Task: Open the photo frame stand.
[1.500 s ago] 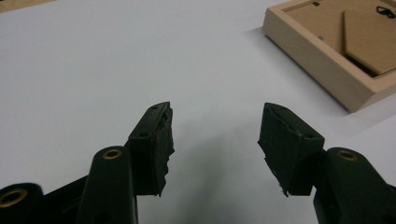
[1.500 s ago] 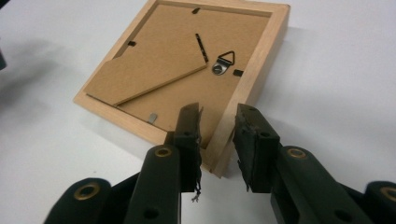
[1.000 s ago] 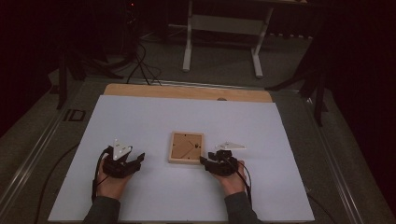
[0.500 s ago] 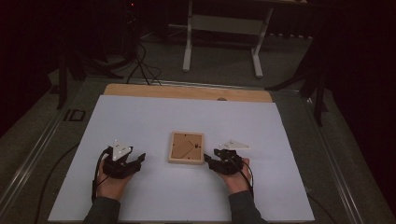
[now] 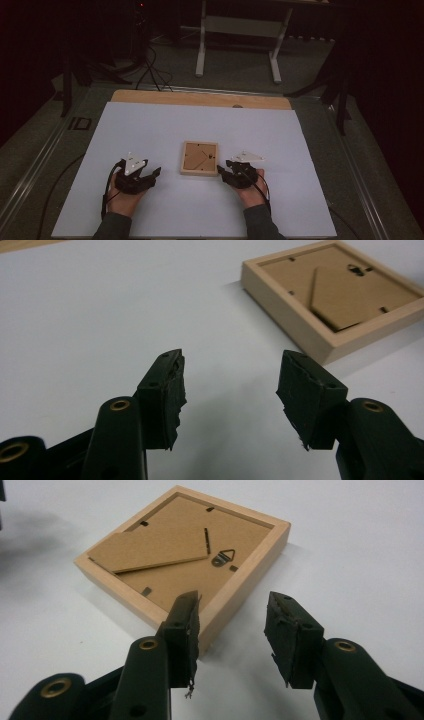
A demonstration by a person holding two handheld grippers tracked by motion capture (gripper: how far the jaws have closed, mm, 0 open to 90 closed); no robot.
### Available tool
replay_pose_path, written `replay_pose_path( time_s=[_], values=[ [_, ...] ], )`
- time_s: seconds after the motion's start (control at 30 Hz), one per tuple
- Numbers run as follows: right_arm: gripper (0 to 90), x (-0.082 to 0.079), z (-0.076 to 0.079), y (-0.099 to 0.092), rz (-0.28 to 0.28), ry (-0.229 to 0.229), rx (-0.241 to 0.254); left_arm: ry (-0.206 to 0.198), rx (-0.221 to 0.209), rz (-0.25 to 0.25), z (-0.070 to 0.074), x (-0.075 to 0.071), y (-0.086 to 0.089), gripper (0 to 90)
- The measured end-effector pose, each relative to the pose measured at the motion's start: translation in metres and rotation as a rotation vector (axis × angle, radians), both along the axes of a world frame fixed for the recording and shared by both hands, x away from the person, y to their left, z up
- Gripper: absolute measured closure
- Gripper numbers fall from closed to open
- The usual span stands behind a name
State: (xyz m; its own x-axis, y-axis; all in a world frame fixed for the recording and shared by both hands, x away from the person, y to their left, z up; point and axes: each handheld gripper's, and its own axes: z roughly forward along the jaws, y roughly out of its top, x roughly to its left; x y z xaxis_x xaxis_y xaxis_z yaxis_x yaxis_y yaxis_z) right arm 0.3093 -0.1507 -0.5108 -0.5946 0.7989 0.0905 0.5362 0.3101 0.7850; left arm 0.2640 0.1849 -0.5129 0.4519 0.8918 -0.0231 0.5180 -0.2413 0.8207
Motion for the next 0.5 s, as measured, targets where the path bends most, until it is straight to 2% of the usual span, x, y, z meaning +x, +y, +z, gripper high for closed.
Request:
replay_pose_path(
  time_s=[0.03,0.17,0.2,0.23,0.37,0.5],
  values=[
    [58.1,0.000,-0.001,0.000,-0.006,0.001,-0.005,0.006,-0.009,-0.011,-0.001,0.000,-0.001,43.9],
    [63.4,0.001,-0.001,0.001,-0.007,-0.007,-0.011,0.007,-0.001,-0.038,-0.002,-0.001,-0.009,43.9],
    [65.9,0.000,-0.001,0.002,-0.004,-0.009,-0.011,0.015,-0.018,-0.049,-0.002,-0.001,-0.010,44.0],
    [68.3,0.000,-0.001,0.003,0.001,-0.013,-0.014,0.033,-0.062,-0.064,-0.002,0.000,-0.011,44.4],
    [88.4,0.000,0.000,0.005,0.003,-0.015,-0.018,0.034,-0.057,-0.099,0.001,0.001,-0.019,45.6],
    [89.6,-0.002,0.002,0.008,0.023,-0.026,-0.014,0.021,-0.067,-0.118,0.007,0.004,-0.023,47.7]
  ],
)
